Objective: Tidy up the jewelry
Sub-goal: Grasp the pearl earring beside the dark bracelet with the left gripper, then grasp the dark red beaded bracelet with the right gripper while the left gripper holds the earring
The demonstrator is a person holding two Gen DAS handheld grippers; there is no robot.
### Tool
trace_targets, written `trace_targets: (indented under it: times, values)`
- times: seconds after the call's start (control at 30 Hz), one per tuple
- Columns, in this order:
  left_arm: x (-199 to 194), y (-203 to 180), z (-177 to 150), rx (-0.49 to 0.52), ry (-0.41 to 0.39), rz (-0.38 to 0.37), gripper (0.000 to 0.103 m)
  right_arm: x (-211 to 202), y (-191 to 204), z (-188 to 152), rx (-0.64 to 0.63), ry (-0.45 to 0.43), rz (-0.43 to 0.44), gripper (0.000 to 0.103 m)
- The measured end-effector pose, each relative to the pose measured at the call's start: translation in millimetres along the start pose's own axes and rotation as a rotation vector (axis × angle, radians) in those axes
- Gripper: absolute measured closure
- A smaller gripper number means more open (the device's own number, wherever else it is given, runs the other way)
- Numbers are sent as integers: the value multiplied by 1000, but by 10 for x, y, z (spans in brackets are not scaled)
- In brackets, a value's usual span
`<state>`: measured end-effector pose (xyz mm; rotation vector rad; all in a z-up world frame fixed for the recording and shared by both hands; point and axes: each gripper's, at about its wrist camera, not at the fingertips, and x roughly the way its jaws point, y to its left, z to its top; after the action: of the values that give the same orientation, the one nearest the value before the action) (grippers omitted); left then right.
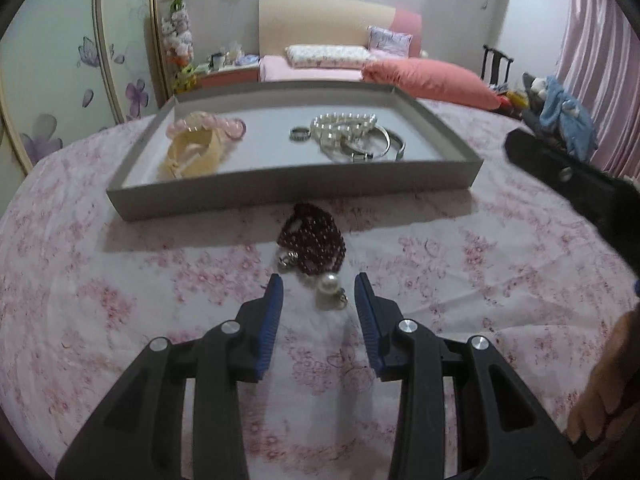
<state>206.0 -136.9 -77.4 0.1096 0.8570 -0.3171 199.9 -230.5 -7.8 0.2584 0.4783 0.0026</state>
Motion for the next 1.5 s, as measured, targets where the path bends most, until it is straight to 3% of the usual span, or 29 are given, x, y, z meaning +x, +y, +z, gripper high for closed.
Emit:
trace_targets:
  times: [0.23,0.43,0.67,0.83,1.0,1.27,1.5]
  values:
    - [98,-70,0,-5,28,11,66,32,-49,-30,10,12,3,59]
    - [136,-87,36,-9,31,56,88,48,-59,-47,14,17,5,59]
    - [44,87,-30,-19,31,62,89,45,-46,-54,11,24,9,59]
    - [-104,490,-156,-46,30,101,89,68,16,-71,-11,48,30,60]
    - [-137,951,-146,-108,30,181,88,198,198,-114,-56,119,75,60]
    - [-161,1178,-123,-160,26,187,88,565,668,-255,-187,277,99,59]
    - [-181,1203,-146,-168,24,177,88,799,897,-300,-237,350,80,34]
